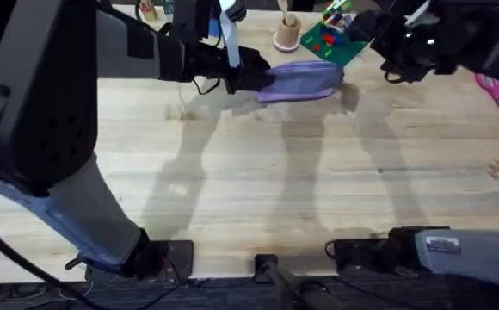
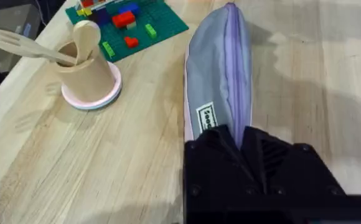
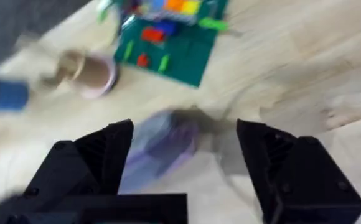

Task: Unzip the bag, pick up the pens from the table one at a time and place them inside, then zip the bag closed.

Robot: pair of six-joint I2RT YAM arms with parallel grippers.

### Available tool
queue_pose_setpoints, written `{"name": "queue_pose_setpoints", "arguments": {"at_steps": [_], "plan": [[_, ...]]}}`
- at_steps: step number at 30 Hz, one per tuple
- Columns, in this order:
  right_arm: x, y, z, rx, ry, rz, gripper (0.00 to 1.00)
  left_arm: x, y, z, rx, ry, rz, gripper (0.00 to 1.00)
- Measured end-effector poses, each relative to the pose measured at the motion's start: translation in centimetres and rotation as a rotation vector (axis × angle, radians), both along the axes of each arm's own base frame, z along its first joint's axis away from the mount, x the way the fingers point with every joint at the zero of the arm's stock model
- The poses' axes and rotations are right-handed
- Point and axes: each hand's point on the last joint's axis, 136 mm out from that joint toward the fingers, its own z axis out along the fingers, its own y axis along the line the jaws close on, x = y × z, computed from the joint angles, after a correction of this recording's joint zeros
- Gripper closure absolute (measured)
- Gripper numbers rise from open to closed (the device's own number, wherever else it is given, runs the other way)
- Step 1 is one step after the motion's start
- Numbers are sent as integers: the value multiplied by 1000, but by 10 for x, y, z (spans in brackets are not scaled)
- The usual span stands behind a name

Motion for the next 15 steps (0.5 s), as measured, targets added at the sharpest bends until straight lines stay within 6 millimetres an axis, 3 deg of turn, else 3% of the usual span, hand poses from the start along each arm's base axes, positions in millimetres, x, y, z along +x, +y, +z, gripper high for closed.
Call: {"name": "queue_pose_setpoints", "arguments": {"at_steps": [7,13,15], "plan": [[-55,36,57,-150,-43,289,6,0,0,0,0,0,0,959],[-80,42,83,-225,-95,379,6,0,0,0,0,0,0,955],[-82,42,86,-236,-105,388,6,0,0,1,-3,0,-3,679]]}}
